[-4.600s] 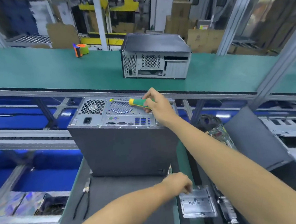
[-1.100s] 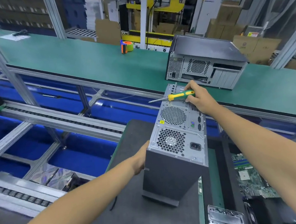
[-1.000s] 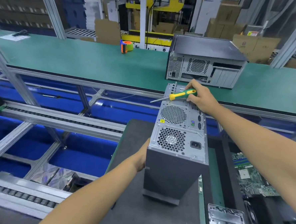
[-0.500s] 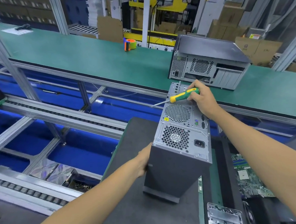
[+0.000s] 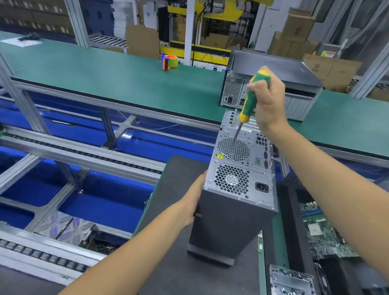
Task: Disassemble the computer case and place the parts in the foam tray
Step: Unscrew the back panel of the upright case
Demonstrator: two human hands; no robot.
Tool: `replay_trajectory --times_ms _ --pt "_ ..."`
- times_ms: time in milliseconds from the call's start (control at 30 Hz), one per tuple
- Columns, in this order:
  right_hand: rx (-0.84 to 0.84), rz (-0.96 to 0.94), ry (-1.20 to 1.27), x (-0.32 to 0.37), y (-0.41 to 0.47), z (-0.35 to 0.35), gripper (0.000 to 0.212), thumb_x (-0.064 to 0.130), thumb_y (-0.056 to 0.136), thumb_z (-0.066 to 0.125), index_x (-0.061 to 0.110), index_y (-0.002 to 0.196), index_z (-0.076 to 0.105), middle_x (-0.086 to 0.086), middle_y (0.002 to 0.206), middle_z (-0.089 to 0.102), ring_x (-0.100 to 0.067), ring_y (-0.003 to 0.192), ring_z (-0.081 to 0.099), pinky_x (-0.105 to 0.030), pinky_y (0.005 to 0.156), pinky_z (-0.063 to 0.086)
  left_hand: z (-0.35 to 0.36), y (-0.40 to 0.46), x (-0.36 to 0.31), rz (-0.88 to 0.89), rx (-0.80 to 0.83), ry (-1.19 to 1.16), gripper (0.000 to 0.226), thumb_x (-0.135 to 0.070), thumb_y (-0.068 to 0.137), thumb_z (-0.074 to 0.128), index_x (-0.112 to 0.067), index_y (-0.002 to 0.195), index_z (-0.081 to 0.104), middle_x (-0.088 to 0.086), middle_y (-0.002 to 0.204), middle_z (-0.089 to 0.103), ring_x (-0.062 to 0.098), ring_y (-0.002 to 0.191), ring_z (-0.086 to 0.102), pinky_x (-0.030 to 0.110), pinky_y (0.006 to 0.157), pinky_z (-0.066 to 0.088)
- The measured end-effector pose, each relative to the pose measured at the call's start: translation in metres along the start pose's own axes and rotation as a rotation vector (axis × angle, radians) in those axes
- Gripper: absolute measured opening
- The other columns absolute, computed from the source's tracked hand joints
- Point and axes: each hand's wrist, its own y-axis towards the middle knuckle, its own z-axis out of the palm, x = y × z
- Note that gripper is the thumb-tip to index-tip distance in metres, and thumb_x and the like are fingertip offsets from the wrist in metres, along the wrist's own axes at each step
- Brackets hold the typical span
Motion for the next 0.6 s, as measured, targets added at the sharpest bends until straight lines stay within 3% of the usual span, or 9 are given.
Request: replay_trajectory --times_ms 133,300,400,600 --pt "0.148 -0.032 -0.05 0.016 -0.021 0.028 0.016 0.028 0.079 0.058 0.022 0.069 0.047 0.008 0.067 0.044 -0.012 0.062 0.037 -0.026 0.06 0.038 -0.006 -0.008 -0.005 0.031 0.061 -0.008 0.081 -0.1 0.067 0.05 -0.046 0.125 0.07 -0.006 0.128 0.072 0.016 0.115 0.071 0.032 0.083 0.061" --pt "0.139 0.04 -0.046 0.012 -0.045 0.045 0.026 0.036 0.077 0.058 0.014 0.071 0.046 -0.003 0.071 0.039 -0.015 0.063 0.036 -0.026 0.059 0.037 -0.013 -0.021 -0.001 0.095 0.158 -0.032 0.083 -0.093 0.075 0.048 -0.044 0.142 0.056 -0.006 0.138 0.066 0.014 0.127 0.063 0.037 0.101 0.051" --pt "0.117 0.067 -0.023 0.009 -0.052 0.045 0.026 0.036 0.077 0.059 0.017 0.07 0.043 0.001 0.069 0.038 -0.013 0.061 0.034 -0.025 0.058 0.035 -0.015 -0.022 0.002 0.123 0.169 -0.071 0.086 -0.083 0.078 0.056 -0.036 0.15 0.046 -0.004 0.146 0.059 0.019 0.135 0.056 0.043 0.115 0.043" --pt "0.056 0.1 -0.023 0.006 -0.06 0.045 0.024 0.036 0.076 0.059 0.019 0.069 0.043 0.003 0.069 0.038 -0.022 0.067 0.033 -0.037 0.065 0.036 -0.015 -0.024 0.0 0.141 0.193 -0.056 0.075 -0.072 0.088 0.055 -0.027 0.148 0.047 0.005 0.14 0.065 0.026 0.133 0.058 0.048 0.114 0.044"
